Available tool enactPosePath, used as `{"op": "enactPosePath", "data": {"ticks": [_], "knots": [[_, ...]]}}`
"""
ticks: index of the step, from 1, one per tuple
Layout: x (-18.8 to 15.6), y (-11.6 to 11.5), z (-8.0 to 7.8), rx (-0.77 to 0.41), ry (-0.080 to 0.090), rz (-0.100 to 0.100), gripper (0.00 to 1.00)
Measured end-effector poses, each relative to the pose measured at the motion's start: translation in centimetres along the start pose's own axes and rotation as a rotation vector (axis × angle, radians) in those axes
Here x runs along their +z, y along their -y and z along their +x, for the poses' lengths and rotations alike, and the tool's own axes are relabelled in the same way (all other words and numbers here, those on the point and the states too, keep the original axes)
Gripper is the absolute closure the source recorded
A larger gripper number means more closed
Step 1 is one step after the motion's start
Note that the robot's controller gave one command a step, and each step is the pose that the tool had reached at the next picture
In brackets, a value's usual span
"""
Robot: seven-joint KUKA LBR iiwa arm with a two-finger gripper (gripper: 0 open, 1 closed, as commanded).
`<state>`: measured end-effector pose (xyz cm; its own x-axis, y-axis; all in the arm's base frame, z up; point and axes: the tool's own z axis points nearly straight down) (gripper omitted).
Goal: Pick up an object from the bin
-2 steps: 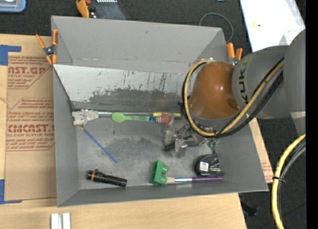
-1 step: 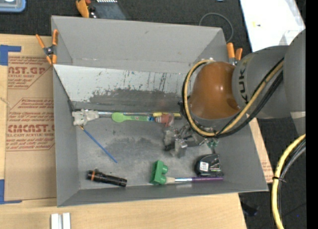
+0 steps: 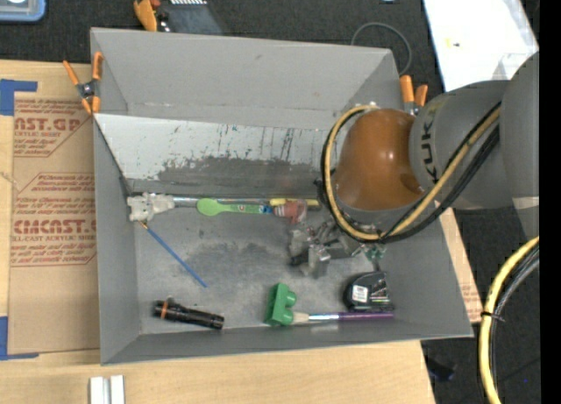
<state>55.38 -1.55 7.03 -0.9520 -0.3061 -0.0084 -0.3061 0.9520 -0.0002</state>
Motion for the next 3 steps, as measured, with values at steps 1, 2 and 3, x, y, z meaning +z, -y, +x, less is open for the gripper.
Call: {"op": "enactPosePath", "data": {"ticks": [1, 2, 3], "knots": [[-2.5, 0.4, 0.4, 0.001, -0.012, -0.005, 1.0], [-5.5, 0.3, -0.9, -0.089, 0.001, 0.0, 1.0], [-11.0, 0.9, -0.5, -0.031, -0.007, -0.004, 1.0]]}}
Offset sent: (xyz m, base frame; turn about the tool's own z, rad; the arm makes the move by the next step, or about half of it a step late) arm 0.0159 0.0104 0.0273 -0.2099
